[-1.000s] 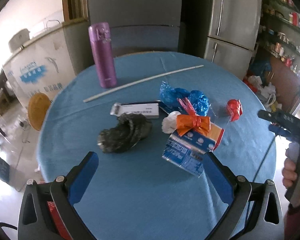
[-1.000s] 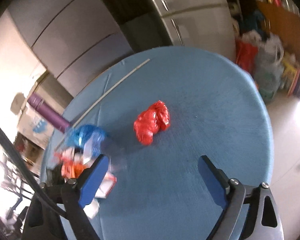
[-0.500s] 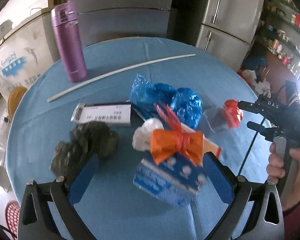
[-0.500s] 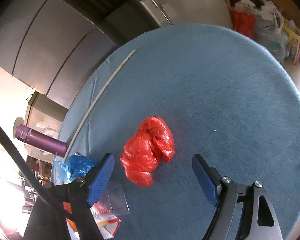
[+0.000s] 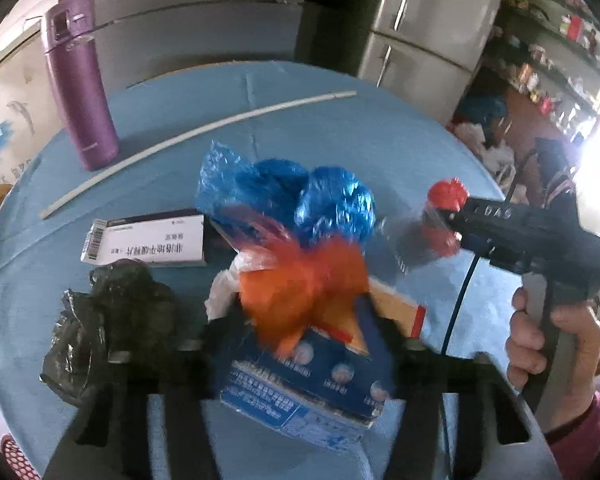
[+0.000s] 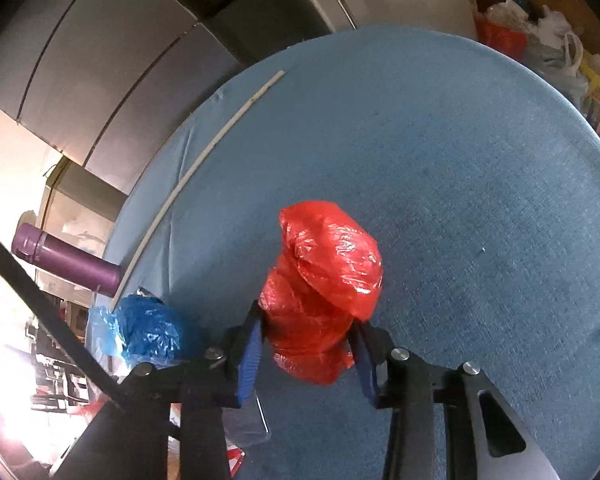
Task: Collect trash
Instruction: 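Carry the red bag with the right tool over the red basket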
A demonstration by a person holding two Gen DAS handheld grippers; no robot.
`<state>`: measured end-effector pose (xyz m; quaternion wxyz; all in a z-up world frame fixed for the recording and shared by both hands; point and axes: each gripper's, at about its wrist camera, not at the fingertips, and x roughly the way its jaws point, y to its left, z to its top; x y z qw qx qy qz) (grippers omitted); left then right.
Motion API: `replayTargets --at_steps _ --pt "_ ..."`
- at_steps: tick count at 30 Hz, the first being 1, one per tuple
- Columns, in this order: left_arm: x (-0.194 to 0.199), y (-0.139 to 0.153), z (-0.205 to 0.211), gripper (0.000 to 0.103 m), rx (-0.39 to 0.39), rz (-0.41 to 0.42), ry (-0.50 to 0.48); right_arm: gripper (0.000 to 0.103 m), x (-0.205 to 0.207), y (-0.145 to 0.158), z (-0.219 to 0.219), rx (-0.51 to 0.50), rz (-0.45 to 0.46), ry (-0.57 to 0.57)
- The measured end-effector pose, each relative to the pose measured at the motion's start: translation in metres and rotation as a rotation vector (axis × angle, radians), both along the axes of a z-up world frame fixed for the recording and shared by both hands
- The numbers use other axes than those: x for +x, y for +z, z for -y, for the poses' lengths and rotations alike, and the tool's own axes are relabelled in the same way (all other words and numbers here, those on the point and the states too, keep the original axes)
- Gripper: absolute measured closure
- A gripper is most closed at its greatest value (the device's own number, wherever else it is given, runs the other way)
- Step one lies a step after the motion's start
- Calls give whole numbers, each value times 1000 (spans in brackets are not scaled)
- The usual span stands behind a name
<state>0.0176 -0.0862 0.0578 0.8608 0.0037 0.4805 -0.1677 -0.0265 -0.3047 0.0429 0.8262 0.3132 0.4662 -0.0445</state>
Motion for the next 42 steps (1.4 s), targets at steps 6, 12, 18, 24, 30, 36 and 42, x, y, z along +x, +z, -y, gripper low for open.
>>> replayTargets --at_steps 6,12,18,24,30,36,42 --pt "-7 -2 -8 89 -28 -10 -17 61 -17 4 -1 -14 37 4" --pt "-17 10 -13 91 -42 31 -33 61 -36 20 -5 -45 74 22" --pt "-28 21 -20 93 -40 64 -51 61 -55 33 -8 -40 110 33" --pt "-47 33 -28 94 -45 107 -38 61 -72 45 -8 -28 142 48" --pt "-82 56 -53 94 -43 169 18 61 -96 68 -29 -55 191 111" --pt "-127 76 -111 94 6 218 162 61 -117 89 -76 -53 230 237" --pt "-179 72 -190 94 84 187 341 61 -119 87 -158 -1 210 449"
